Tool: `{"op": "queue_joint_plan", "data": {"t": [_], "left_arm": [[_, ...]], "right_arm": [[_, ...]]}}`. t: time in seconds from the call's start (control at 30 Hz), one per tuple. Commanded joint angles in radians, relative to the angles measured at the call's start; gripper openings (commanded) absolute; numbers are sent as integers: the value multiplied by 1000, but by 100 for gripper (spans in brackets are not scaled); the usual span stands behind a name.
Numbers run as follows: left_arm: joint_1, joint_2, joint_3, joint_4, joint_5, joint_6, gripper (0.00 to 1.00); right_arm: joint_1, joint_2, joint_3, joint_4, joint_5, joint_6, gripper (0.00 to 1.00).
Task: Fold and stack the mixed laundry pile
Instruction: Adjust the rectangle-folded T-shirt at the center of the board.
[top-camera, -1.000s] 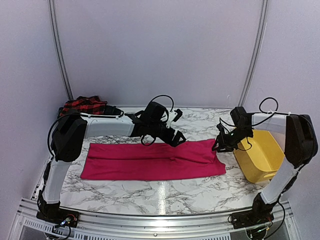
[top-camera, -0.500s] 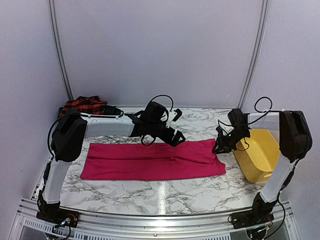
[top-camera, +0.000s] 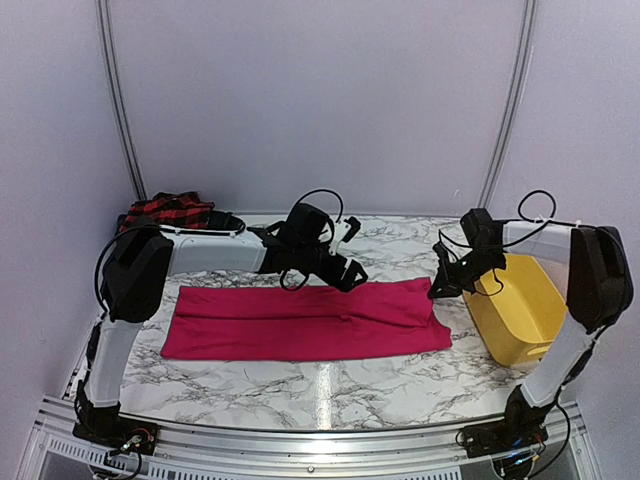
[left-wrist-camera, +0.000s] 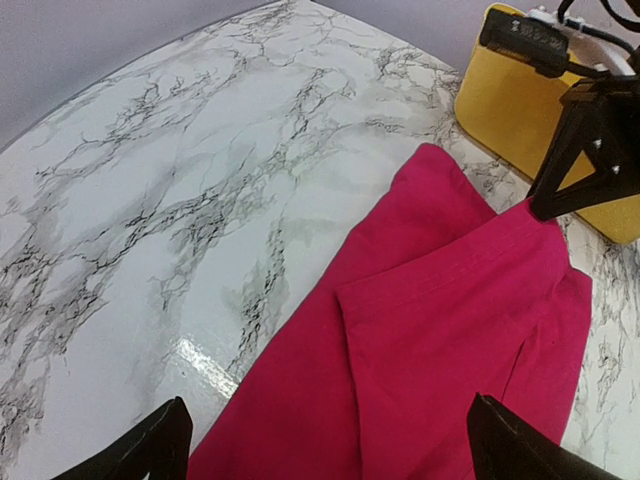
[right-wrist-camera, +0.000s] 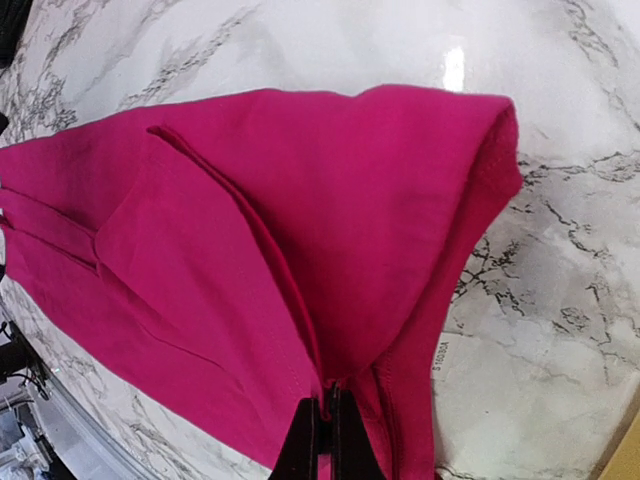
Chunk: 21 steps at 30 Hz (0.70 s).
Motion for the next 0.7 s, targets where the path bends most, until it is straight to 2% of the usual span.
{"op": "queue_joint_plan", "data": {"t": [0.0, 0.2, 0.4, 0.67], "left_arm": [[13, -66, -41, 46, -19, 21, 99], [10, -108, -106, 92, 14, 82, 99], [9, -219, -292, 218, 14, 141, 99], [-13, -234, -334, 217, 54, 229, 99]], "right_arm": [[33, -77, 18, -32, -64, -78, 0], [167, -115, -60, -23, -105, -137, 0], [319, -160, -196, -7, -121, -73, 0], [337, -218, -317, 8, -74, -9, 0]]}}
